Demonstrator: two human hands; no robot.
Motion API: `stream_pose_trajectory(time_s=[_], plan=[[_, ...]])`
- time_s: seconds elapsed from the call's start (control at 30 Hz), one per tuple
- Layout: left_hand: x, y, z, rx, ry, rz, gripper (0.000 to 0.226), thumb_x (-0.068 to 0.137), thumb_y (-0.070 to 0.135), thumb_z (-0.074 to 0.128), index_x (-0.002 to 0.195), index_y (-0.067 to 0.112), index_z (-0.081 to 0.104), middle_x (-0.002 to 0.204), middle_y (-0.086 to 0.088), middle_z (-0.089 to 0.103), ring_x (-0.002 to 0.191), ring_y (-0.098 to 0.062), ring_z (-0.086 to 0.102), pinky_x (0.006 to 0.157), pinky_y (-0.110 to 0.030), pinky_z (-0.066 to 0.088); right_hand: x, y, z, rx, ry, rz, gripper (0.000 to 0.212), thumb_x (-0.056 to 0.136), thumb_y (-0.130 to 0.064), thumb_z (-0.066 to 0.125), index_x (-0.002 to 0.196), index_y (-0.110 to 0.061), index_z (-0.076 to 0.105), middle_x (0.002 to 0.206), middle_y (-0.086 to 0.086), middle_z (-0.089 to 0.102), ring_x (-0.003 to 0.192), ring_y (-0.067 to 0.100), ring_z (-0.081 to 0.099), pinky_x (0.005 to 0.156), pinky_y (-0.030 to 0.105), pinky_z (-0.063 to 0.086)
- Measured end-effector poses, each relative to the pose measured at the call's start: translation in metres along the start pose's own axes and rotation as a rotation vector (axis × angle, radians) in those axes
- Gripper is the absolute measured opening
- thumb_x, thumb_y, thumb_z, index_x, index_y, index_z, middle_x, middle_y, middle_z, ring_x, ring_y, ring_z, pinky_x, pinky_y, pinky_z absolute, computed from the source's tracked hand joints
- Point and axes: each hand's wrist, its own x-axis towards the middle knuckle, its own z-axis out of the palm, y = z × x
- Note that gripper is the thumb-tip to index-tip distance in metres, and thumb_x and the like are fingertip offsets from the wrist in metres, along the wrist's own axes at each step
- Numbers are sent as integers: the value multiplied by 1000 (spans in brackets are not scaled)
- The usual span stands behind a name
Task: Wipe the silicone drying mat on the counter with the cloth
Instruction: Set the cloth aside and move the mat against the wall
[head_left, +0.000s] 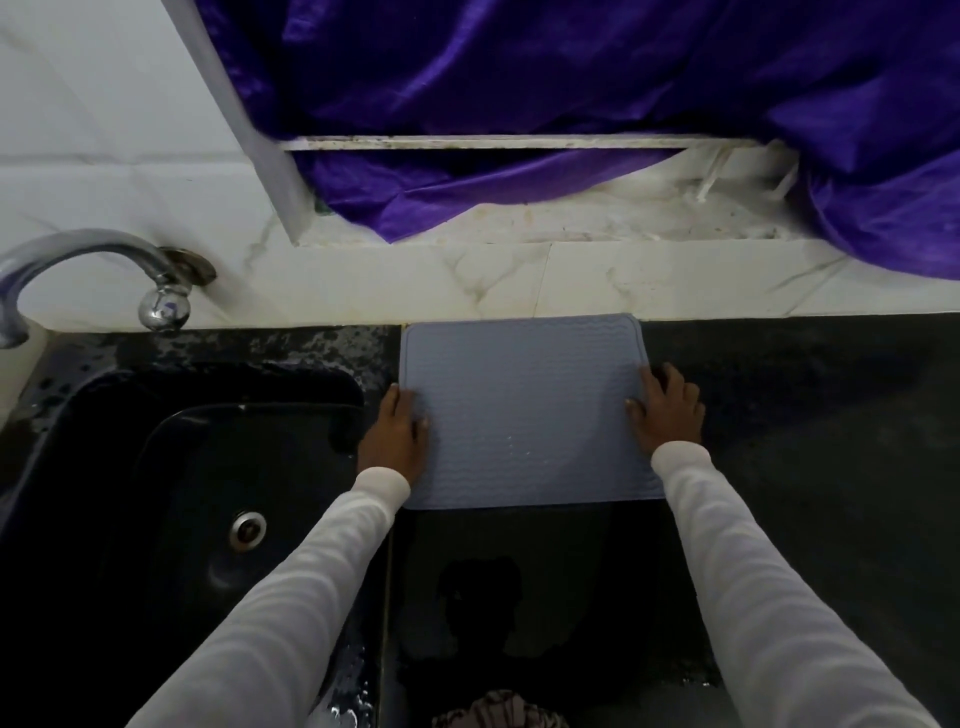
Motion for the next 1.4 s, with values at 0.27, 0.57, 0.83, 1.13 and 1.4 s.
stream_pose_trajectory(time_s=[0.27, 0.57, 0.83, 1.13, 1.4], plan=[[-51, -3, 22, 299, 93, 167, 53, 92, 41, 49, 135, 11, 53, 154, -15, 35, 123, -41, 43, 97, -52, 43, -65, -9, 22, 26, 47, -91, 50, 97, -40, 47, 141, -17, 45, 149, 17, 34, 135, 39, 32, 107, 56, 31], [-105, -8, 37, 100, 25, 166, 76, 92, 57, 16, 155, 14, 24, 164, -4, 15, 151, -22, 13, 123, -39, 8, -121, 0, 28, 161, 39, -136, 59, 97, -39, 51, 148, -17, 33, 155, 13, 28, 143, 33, 23, 116, 50, 23], [-220, -9, 34, -218, -110, 493, 58, 96, 52, 48, 148, 25, 42, 156, 8, 33, 139, -13, 35, 117, -36, 30, -246, -31, -22, 523, -307, -406, 52, 92, -45, 56, 141, -33, 43, 138, -7, 50, 126, 10, 44, 109, 35, 37], [-321, -29, 48, -56, -269, 584, 86, 80, 68, 60, 152, 38, 24, 159, 15, 22, 136, -13, 37, 112, -33, 34, -354, -34, 1, 108, -491, -676, 81, 82, -73, 39, 150, -45, 5, 156, -13, 13, 136, 14, 24, 105, 34, 34], [-316, -27, 60, -74, -78, 673, 63, 77, 29, 64, 138, 22, 50, 134, 1, 54, 108, -18, 51, 94, -29, 44, -354, -47, 23, 282, -444, -650, 59, 87, -42, 31, 142, -23, 42, 139, -2, 41, 125, 21, 44, 95, 30, 45]])
